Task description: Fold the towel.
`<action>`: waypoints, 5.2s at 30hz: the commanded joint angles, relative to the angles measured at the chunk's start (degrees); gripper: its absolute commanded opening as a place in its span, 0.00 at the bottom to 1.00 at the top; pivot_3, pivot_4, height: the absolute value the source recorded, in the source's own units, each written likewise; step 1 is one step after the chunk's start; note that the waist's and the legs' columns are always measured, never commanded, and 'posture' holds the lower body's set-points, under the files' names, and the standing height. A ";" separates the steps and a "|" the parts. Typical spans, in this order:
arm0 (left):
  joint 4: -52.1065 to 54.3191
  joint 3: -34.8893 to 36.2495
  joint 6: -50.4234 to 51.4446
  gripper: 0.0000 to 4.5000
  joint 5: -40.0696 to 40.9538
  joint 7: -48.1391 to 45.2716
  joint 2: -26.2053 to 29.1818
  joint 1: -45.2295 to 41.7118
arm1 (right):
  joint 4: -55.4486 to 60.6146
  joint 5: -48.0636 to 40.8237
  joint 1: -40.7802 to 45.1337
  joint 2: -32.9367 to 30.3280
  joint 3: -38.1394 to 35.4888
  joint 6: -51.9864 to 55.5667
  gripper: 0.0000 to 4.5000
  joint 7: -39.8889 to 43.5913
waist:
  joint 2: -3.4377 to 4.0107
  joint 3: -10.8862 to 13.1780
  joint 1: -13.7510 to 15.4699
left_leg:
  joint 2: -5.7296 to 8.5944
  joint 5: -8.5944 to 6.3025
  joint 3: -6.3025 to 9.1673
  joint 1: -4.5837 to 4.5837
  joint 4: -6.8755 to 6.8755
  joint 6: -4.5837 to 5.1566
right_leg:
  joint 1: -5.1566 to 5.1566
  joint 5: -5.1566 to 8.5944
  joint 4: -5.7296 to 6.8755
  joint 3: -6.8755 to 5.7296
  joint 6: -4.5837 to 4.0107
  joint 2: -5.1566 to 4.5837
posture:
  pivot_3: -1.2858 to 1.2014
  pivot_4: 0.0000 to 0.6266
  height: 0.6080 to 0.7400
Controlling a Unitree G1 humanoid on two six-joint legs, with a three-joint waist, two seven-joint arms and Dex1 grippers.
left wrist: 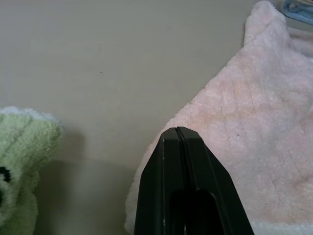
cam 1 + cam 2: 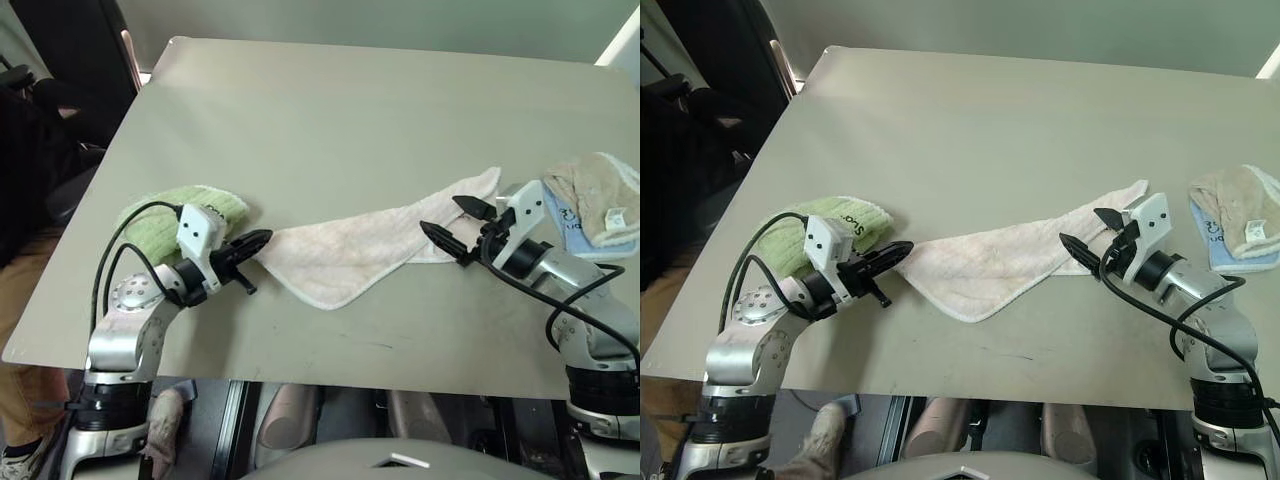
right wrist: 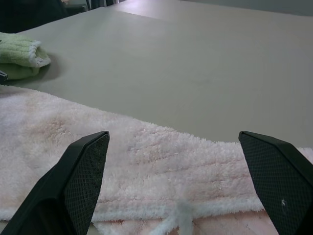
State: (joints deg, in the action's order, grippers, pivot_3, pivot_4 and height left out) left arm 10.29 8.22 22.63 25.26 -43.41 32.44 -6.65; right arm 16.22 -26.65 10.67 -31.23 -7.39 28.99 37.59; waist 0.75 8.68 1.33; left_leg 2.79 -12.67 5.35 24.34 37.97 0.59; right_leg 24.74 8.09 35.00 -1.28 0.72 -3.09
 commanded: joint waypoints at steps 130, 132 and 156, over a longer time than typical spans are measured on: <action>-8.40 -13.04 -12.28 0.00 -6.04 -37.18 14.72 -16.72 | -40.11 39.36 17.46 -23.65 13.04 -52.17 1.00 2.48 | 0.19 -0.12 0.09 | -0.36 0.04 -0.04 0.62 0.14 0.01 | 0.48 -0.32 -0.01 -0.22 0.00 0.09 | 0.52 0.24 0.99; -7.98 -13.10 -12.11 0.00 -6.03 -36.95 14.71 -16.32 | -42.77 42.10 18.79 -24.61 14.07 -55.45 1.00 1.23 | 0.19 -0.12 0.08 | -0.38 0.04 -0.04 0.61 0.14 -0.02 | 0.48 -0.34 0.00 -0.22 -0.05 0.09 | 0.52 0.24 0.99; -9.06 -13.33 -12.50 0.00 -6.47 -36.23 14.05 -17.02 | -59.10 60.67 28.42 -24.73 22.52 -70.15 0.14 -17.84 | 0.20 -0.11 -0.04 | -0.46 -0.03 -0.09 0.57 0.14 -0.05 | 0.50 -0.49 0.00 -0.33 -0.16 0.06 | 0.52 0.24 0.99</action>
State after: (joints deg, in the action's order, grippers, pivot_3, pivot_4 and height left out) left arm 0.29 -6.01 10.50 18.35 -79.78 46.21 -23.22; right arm -43.69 35.07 38.24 -54.64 16.51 -40.61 20.64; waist 0.95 8.56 1.29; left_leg 2.33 -12.71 5.25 24.91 38.11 0.53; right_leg 25.24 7.61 35.00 -1.61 0.54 -3.04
